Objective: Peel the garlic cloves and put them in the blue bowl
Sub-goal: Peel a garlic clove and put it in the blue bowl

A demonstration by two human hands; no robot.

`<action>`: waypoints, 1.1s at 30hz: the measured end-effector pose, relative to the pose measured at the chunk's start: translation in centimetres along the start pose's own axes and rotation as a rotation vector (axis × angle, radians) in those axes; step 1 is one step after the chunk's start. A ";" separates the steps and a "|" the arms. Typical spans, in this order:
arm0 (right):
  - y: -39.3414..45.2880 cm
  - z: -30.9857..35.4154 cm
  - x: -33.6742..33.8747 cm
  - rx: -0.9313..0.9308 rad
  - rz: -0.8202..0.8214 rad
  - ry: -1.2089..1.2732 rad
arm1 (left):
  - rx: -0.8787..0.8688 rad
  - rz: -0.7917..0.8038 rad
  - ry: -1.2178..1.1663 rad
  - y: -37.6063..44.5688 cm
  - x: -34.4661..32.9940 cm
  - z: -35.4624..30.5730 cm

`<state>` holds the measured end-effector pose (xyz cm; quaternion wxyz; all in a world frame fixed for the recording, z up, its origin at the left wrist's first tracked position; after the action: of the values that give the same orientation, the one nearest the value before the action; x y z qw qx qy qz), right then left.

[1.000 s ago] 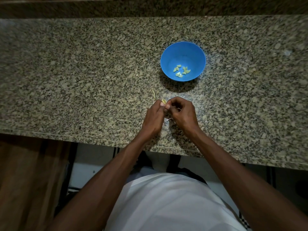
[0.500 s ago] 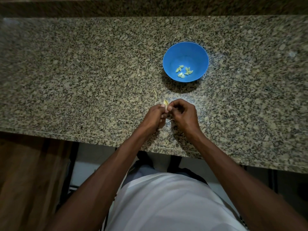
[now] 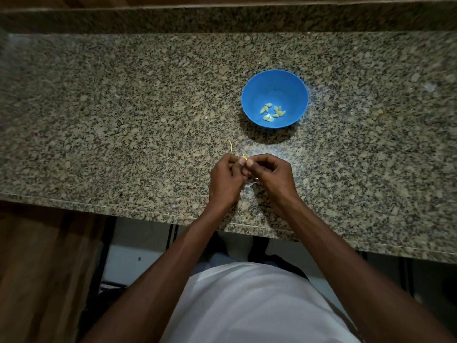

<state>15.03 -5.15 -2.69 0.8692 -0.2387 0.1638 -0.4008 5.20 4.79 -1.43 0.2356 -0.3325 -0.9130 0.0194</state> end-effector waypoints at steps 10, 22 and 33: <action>0.7 -0.1 0.7 -0.100 0.116 0.015 | -0.026 0.091 -0.086 0.0 0.7 0.1; 0.4 0.4 1.1 -0.194 0.127 -0.018 | -0.146 0.149 -0.071 -0.1 1.8 0.0; 0.0 0.1 1.0 -0.060 0.126 -0.063 | -0.215 0.068 0.120 0.3 2.4 0.1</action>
<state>15.66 -5.89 -2.67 0.8899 -0.2664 0.1629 -0.3326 3.69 6.50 -0.57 0.2518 -0.3872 -0.8823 -0.0906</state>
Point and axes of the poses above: each hand's wrist, its own y-axis towards the middle knuckle, its own x-axis out of the back of the hand, z = x × y, the point moved 3 cm from there along y, towards the middle knuckle, and after that the axes turned 8 degrees about -x, right-handed, at the moved point
